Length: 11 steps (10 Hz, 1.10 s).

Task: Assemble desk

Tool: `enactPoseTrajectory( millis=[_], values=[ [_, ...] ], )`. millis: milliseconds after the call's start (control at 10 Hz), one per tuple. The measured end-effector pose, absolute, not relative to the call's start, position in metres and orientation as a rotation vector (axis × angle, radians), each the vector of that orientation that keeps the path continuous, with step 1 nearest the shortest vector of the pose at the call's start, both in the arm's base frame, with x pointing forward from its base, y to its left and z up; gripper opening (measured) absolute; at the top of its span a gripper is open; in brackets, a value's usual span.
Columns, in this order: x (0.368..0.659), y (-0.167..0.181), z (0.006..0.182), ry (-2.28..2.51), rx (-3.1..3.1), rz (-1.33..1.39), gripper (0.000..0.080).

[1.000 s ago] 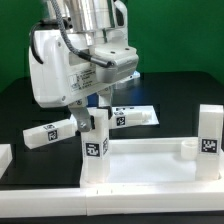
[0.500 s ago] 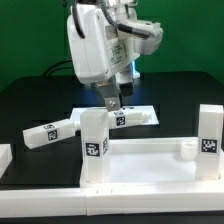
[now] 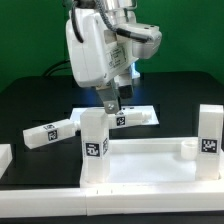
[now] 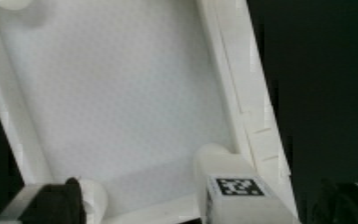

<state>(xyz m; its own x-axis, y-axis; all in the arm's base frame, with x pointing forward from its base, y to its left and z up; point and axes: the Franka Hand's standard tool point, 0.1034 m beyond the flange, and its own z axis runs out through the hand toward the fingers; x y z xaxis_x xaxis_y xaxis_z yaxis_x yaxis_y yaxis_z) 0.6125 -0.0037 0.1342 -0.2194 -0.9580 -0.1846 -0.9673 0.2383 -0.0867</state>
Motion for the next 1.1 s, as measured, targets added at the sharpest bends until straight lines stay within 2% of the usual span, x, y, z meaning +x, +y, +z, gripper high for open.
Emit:
enactPoseTrajectory(
  millis=[300,400,700,1100],
  values=[
    [0.585,0.023,0.122,2.146,-2.056,0.122,0.0648],
    [0.582,0.034,0.12,2.23,-2.024,0.139,0.0648],
    [0.58,0.034,0.117,2.208,-2.047,0.128,0.0648],
    [0.531,0.037,0.058,2.25,-2.123,0.065,0.0648]
  ],
)
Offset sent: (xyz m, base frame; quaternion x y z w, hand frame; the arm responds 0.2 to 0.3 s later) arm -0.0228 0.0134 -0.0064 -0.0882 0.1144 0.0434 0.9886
